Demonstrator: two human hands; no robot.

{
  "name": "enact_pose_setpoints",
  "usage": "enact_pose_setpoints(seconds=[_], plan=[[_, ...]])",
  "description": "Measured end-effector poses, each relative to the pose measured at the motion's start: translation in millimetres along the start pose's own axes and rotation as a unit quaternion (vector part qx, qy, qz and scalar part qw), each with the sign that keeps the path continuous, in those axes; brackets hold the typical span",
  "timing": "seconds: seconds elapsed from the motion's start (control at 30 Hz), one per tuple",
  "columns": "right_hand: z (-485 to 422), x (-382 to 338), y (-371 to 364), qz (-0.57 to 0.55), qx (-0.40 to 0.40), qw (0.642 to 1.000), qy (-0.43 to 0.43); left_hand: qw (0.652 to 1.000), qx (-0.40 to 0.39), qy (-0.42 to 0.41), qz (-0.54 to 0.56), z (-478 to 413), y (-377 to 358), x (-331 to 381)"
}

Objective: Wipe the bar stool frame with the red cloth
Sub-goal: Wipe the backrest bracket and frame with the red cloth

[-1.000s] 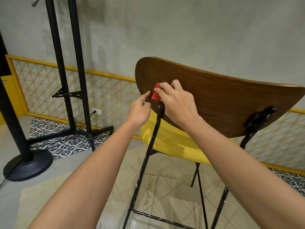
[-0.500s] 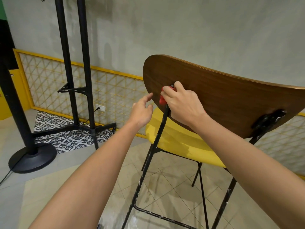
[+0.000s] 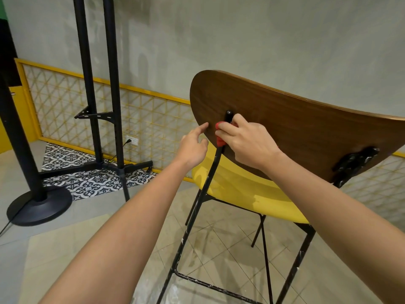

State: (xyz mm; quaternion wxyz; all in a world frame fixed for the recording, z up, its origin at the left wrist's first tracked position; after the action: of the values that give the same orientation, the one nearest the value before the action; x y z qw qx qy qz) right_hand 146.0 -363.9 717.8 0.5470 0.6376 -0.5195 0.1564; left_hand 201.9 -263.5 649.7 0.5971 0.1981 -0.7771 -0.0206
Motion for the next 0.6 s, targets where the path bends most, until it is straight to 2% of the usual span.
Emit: enact_pose_setpoints(seconds=[0.17, 0.4, 0.6], plan=[[5.3, -9.6, -9.1, -0.014, -0.026, 0.999, 0.035, 1.0, -0.008, -0.001, 0.001, 6.2, -1.1, 0.7], [12.2, 5.0, 2.2, -0.045, 0.088, 0.994, -0.047, 1.0, 0.002, 0.002, -0.005, 6.1, 6.6, 0.0], [25.1, -6.1, -14.8, -0.058, 0.052, 0.996, -0.035, 1.0, -0.002, 0.003, -0.01, 9.8, 2.4, 0.8]])
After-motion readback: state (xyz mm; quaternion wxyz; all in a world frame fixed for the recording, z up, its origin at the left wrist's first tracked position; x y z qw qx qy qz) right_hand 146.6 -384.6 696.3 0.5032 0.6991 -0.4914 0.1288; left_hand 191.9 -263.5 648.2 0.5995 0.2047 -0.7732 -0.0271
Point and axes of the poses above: each hand's wrist, its own z-axis away from the middle knuckle, its own y-axis out of the back of the hand, x = y × z, the point moved 9 cm from there along -z, towards the middle knuckle, and after that the axes turned 2 degrees about y, right-handed, at the moved point
